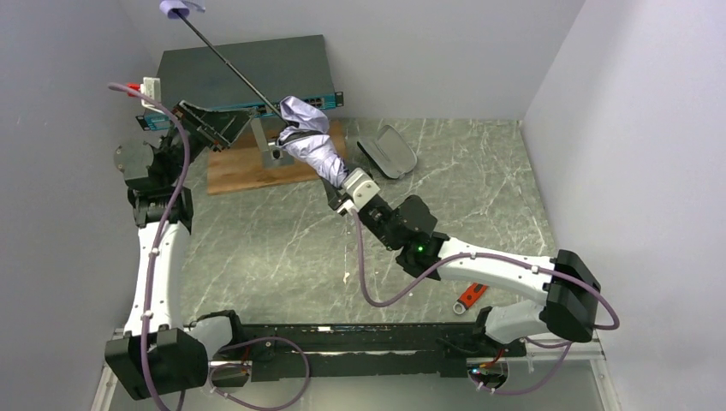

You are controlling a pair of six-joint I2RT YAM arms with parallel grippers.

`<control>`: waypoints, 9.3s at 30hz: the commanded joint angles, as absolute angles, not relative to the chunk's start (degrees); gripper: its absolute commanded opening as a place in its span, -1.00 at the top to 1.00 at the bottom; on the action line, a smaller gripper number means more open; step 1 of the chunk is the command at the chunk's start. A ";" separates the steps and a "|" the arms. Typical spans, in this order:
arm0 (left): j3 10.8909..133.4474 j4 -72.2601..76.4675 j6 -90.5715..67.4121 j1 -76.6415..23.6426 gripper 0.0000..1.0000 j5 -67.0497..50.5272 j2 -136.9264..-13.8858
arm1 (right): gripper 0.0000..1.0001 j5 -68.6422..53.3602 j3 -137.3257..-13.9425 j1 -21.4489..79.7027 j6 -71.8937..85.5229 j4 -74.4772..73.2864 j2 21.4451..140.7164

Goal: Open the umbrella

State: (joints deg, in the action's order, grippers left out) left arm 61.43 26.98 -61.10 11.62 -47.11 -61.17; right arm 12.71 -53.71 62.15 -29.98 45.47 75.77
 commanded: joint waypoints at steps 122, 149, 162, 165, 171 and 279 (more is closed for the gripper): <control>55.49 -30.39 28.65 -29.24 -0.99 -36.49 -48.33 | 1.00 -8.02 -70.45 31.11 4.40 -17.41 70.10; 52.96 -27.87 22.59 -26.87 -0.99 -33.05 -46.47 | 1.00 -16.69 -89.89 30.40 1.30 -32.15 80.40; 55.29 -28.47 24.29 -26.86 -0.99 -34.36 -48.09 | 1.00 -26.74 -91.00 26.95 15.24 -31.20 80.96; 54.49 -28.54 24.35 -26.89 -0.99 -34.63 -47.71 | 1.00 -28.19 -90.14 26.75 15.58 -30.83 80.54; 54.30 -28.32 24.26 -26.89 -0.99 -34.59 -47.56 | 1.00 -26.95 -89.87 26.69 16.28 -30.44 80.58; 37.97 -0.90 40.31 -35.46 0.71 -26.61 -73.01 | 0.90 -5.27 -41.37 47.35 -9.80 22.36 59.26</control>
State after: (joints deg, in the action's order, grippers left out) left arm 41.19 -0.97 34.30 -35.73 -31.16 -73.30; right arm -7.44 -41.54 48.38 -10.13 19.38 62.54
